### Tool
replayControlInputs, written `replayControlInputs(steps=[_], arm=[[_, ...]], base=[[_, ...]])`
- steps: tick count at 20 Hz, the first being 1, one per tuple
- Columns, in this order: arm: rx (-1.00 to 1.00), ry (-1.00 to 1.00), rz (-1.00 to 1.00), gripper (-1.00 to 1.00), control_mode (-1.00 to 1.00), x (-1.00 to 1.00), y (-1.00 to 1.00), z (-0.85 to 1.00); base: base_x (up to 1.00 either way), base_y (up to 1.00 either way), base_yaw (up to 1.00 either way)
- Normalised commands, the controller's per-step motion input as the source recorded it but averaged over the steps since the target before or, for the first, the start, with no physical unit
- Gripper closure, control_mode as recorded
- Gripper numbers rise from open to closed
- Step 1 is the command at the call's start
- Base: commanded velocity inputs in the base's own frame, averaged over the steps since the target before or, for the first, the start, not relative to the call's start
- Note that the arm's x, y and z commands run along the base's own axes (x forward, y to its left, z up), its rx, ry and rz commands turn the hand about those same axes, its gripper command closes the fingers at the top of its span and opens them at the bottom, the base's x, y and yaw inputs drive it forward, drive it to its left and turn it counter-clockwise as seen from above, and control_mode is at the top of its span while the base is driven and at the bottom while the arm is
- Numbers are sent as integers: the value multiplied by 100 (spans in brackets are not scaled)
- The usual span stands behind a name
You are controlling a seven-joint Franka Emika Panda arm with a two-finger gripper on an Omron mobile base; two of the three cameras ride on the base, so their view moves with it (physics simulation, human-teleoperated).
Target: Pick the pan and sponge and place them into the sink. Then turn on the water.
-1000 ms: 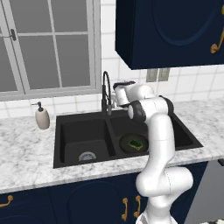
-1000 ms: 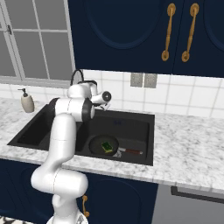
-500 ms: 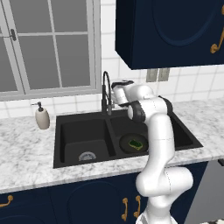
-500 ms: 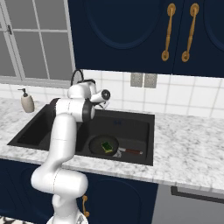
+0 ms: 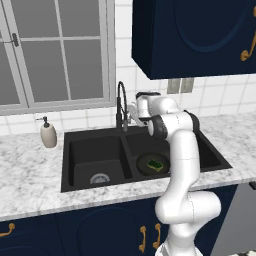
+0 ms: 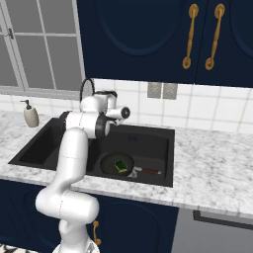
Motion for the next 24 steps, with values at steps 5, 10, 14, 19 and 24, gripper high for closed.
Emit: replayControlInputs(steps=[5, 10, 14, 19, 24], arm=[[5, 8, -16, 100, -100, -13, -12, 0], [2, 16, -19, 100, -100, -19, -17, 0], [23, 16, -4, 100, -100, -2, -33, 0], [17, 14, -1, 100, -100, -1, -26, -3], [0, 1, 0, 100, -100, 0, -4, 0]], base=[[0, 0, 0], [0, 0, 0], [0, 0, 0], [0, 0, 0], [0, 0, 0]])
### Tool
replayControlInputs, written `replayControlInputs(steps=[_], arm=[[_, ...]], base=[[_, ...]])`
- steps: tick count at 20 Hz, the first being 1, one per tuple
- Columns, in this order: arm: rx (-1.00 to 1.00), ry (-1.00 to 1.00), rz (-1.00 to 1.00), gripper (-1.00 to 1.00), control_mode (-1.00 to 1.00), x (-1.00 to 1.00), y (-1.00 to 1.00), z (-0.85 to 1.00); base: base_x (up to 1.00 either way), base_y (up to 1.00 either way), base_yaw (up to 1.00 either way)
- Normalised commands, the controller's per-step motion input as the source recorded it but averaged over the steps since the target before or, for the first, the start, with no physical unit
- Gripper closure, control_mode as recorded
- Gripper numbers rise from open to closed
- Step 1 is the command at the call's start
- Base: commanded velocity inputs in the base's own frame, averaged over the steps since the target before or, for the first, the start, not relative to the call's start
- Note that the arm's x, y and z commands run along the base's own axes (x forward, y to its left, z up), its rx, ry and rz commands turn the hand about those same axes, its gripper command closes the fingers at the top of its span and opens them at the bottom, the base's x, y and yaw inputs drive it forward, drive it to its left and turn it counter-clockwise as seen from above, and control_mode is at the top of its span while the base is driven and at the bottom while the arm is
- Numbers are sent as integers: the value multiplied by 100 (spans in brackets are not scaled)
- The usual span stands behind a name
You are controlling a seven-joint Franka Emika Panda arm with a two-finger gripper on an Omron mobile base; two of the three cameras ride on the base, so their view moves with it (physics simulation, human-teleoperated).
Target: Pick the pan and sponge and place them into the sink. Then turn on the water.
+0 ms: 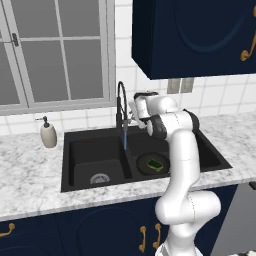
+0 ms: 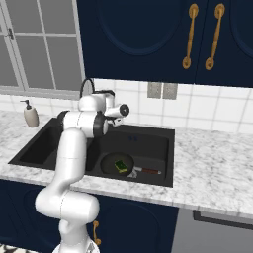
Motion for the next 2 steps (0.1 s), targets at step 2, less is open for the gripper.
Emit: replayControlInputs(steps=[2], arm=[[0, 0, 0, 100, -100, 0, 0, 0]], base=[[0, 0, 0]])
